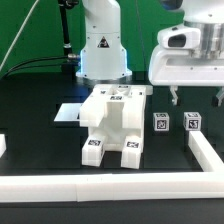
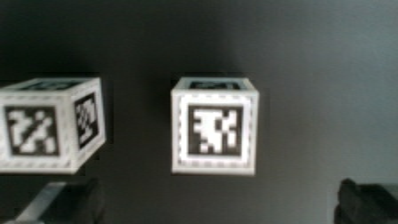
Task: Assemble chair
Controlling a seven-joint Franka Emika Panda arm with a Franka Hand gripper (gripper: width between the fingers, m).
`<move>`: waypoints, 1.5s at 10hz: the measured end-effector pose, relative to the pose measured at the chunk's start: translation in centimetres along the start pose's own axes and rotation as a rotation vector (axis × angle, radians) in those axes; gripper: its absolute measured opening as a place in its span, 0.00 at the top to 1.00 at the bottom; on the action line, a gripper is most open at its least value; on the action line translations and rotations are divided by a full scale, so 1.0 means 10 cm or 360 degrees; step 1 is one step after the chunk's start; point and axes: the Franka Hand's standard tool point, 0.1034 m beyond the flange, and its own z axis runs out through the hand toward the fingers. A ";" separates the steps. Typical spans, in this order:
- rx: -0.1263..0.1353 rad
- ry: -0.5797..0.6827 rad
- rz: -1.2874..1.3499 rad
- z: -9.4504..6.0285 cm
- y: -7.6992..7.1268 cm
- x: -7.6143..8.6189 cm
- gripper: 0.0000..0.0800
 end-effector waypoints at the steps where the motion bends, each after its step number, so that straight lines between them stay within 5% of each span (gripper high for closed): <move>1: -0.0004 -0.0003 -0.0002 0.04 0.00 0.00 0.19; 8: -0.0025 -0.0032 -0.0026 0.19 -0.05 -0.05 0.22; 10: -0.0025 -0.0032 -0.0026 0.19 -0.05 -0.05 0.65; 15: -0.0025 -0.0032 -0.0026 0.19 -0.05 -0.05 0.65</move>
Offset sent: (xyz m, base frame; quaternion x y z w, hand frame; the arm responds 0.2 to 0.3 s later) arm 0.0034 0.0069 -0.0085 -0.0011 0.0129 0.0152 0.9998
